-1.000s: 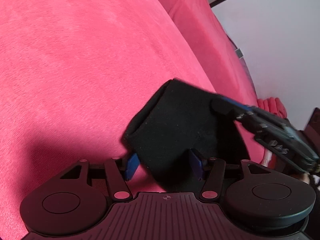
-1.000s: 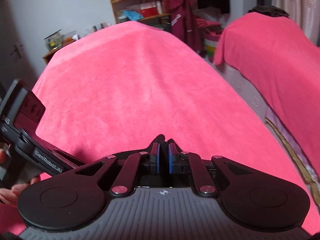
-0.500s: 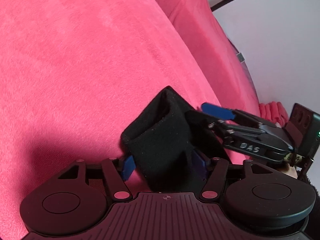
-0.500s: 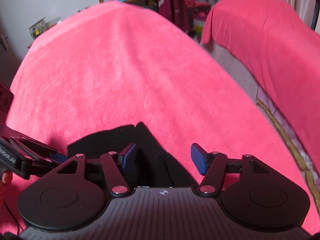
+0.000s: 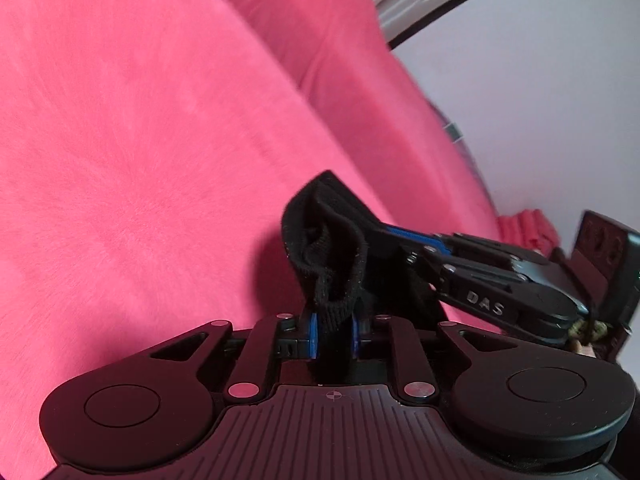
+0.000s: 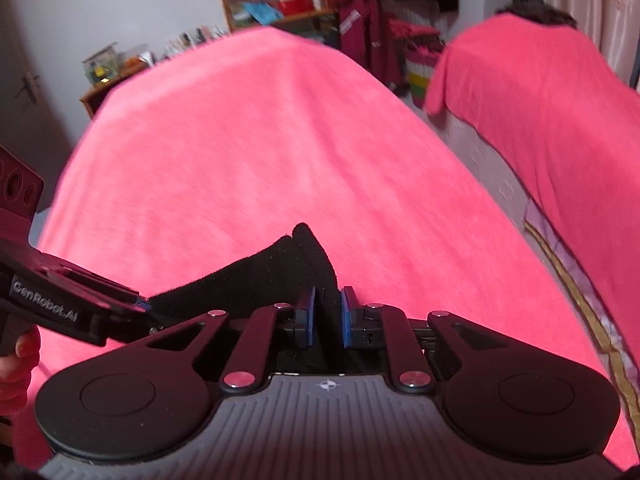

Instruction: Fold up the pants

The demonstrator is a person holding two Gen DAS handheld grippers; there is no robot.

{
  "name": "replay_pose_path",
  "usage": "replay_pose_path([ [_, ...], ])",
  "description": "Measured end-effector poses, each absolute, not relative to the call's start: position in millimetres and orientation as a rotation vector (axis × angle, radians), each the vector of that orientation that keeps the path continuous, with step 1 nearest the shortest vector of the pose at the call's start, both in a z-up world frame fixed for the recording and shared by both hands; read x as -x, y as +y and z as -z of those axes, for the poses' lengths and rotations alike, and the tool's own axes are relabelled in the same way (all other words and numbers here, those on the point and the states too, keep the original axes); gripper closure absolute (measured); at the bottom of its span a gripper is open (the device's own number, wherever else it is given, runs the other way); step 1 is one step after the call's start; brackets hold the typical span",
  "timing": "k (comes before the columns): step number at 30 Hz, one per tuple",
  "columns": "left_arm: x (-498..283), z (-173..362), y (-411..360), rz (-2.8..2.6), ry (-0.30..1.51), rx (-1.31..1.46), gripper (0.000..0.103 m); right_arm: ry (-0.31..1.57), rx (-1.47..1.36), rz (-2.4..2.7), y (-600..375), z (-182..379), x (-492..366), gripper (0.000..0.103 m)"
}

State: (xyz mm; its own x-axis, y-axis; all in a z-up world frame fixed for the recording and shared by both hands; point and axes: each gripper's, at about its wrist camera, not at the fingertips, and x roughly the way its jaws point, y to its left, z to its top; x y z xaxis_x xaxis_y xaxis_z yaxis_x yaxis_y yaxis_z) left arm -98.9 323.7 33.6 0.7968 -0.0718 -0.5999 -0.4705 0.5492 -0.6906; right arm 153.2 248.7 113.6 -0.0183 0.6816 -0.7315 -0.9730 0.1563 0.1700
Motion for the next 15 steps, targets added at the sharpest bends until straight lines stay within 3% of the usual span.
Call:
replay_pose_path([
  [8,207.6,-94.9,303.0,-0.335,0.537,0.951,0.025,0.756,0.496,-1.590,261.9,-162.9,-61.4,0.087],
  [12,264.6,-96.1,311.4,-0.450,0.525,0.955,0.025,0.765,0.466,-1.689,292.5,-159.0,-11.7,0.087],
  [14,285.8,-82.5,322.3,-0.524,0.542,0.959,0.013,0.802,0.446,-1.675,317.8,-141.7,6.4,0.084],
  [15,293.7,-71.7,328.0,-0.592,0.566,0.947,0.011,0.810,0.450,-1.650,330.2,-129.5,13.0,0.077],
])
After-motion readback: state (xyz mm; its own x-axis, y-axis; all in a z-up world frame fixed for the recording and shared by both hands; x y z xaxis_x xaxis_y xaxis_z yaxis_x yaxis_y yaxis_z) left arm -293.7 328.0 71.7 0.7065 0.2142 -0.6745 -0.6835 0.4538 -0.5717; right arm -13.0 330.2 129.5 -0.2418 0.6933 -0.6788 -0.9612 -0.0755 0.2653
